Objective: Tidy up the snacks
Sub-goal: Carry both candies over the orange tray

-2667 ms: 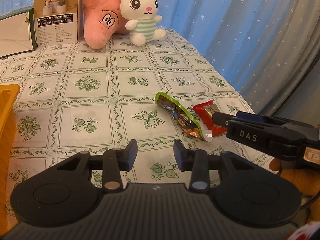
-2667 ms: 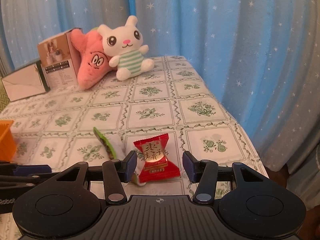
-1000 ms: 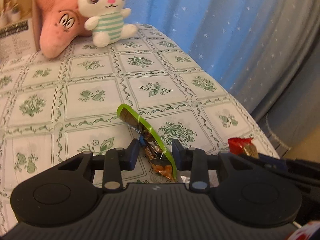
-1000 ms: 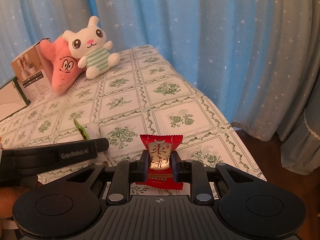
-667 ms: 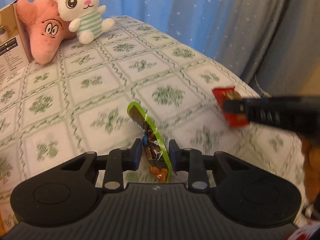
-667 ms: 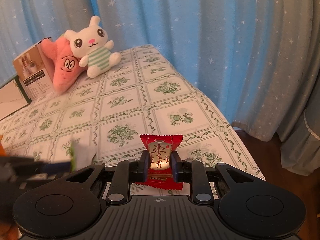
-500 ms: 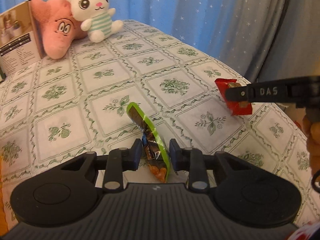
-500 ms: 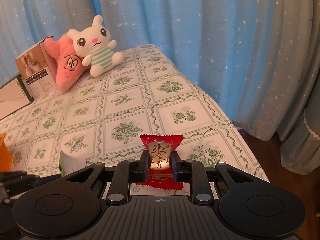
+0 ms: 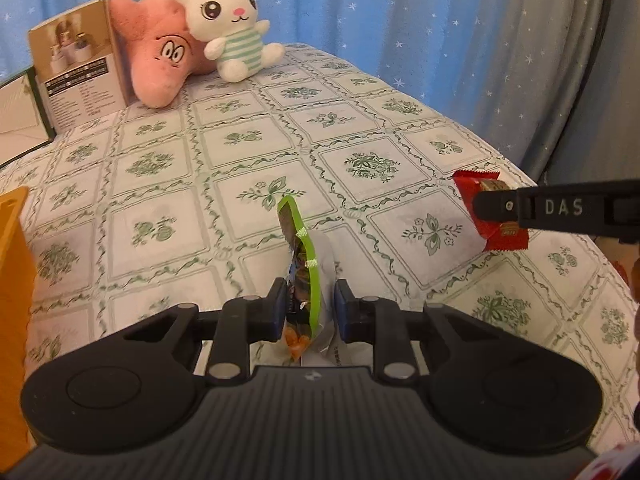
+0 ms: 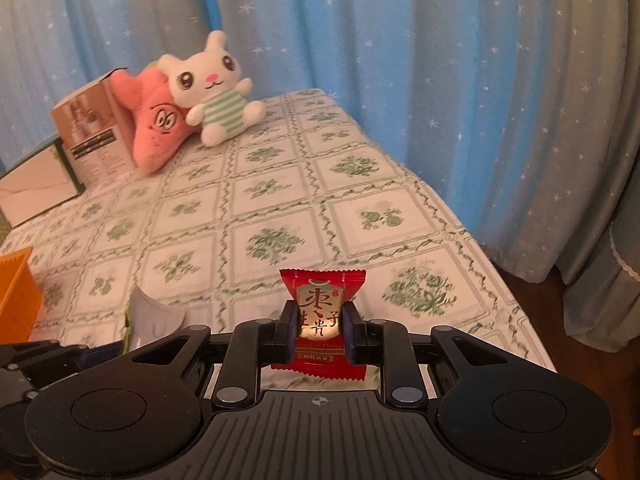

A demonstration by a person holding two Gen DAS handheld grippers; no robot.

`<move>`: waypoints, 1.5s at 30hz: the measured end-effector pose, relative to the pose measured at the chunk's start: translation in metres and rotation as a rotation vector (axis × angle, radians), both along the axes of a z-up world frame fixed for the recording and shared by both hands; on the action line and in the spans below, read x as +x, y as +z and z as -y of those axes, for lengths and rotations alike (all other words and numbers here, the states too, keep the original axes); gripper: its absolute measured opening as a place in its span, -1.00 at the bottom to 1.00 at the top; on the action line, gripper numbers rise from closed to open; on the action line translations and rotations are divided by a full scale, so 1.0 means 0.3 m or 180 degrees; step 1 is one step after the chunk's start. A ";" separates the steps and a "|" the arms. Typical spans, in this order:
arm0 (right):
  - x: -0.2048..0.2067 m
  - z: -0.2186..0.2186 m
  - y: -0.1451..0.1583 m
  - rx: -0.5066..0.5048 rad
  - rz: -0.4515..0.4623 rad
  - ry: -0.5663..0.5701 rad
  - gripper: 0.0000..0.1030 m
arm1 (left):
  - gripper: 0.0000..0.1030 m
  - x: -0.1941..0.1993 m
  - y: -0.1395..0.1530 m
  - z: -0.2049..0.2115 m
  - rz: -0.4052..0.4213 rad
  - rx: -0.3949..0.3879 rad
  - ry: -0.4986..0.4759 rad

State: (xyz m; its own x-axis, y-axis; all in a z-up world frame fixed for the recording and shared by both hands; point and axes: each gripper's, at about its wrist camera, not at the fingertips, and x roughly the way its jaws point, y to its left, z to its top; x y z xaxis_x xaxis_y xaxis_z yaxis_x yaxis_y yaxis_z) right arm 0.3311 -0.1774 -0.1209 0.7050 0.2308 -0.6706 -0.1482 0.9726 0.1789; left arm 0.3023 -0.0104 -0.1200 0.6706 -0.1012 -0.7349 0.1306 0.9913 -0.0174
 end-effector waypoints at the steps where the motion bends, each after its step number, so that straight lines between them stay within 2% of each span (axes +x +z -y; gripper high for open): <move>1: -0.018 -0.009 0.002 -0.0003 0.0007 0.0023 -0.55 | -0.57 -0.019 0.009 -0.008 -0.0001 -0.0008 0.0013; 15: -0.399 -0.127 0.085 -0.0023 0.0039 0.0237 -0.55 | -0.57 -0.366 0.162 -0.112 -0.0017 -0.0254 0.0219; 24: -0.603 -0.205 0.172 -0.0056 0.0150 0.0508 -0.55 | -0.58 -0.562 0.287 -0.178 0.0124 -0.0244 0.0326; 33: -0.711 -0.313 0.248 -0.0059 0.0300 0.0778 -0.55 | -0.58 -0.702 0.384 -0.290 0.0266 -0.0227 0.0537; 45: -0.777 -0.477 0.281 -0.0016 0.0351 0.1114 -0.55 | -0.57 -0.829 0.409 -0.433 0.0296 -0.0200 0.0810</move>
